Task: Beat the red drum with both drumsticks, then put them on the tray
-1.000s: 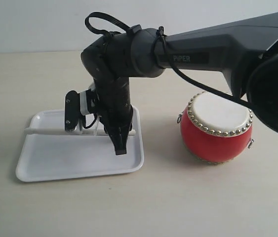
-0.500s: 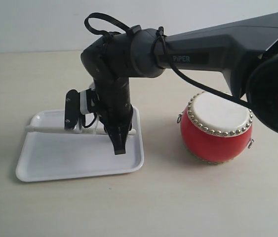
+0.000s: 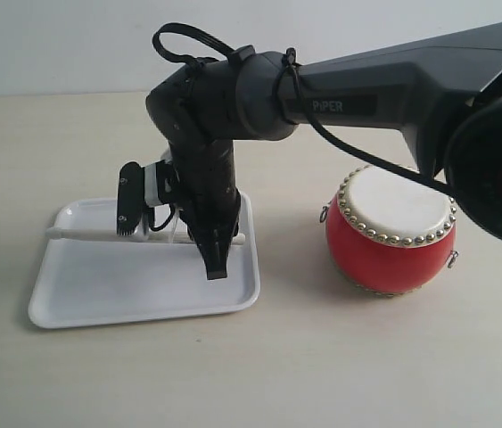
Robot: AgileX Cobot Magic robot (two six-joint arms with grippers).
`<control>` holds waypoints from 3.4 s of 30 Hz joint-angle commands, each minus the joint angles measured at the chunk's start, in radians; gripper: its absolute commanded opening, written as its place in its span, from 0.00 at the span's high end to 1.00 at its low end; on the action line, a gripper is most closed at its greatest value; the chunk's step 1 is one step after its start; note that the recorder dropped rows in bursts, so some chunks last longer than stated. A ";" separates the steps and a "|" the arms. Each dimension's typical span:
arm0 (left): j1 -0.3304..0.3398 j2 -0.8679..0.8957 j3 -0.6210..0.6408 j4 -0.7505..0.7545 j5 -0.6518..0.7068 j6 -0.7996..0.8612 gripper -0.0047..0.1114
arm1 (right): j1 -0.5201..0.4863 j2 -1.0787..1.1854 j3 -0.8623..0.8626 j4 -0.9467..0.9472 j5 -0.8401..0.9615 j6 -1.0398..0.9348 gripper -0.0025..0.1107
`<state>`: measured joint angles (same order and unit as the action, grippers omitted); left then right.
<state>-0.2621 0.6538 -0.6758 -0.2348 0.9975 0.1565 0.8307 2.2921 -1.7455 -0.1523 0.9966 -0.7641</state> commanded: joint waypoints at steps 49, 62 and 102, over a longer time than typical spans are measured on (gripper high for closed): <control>-0.006 -0.001 0.317 -0.394 -0.432 -0.007 0.96 | 0.021 -0.288 -0.006 1.193 -0.026 -0.184 0.51; -0.006 -0.001 0.317 -0.410 -0.421 0.051 0.96 | 0.077 -0.256 -0.006 1.230 -0.115 -0.195 0.49; -0.006 -0.034 0.177 -0.284 -0.262 0.117 0.96 | -0.115 -0.172 -0.189 0.488 -0.180 0.273 0.98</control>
<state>-0.2621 0.6475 -0.4506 -0.5845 0.7070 0.2769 0.7036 2.0974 -1.8574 0.5961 0.7290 -0.5995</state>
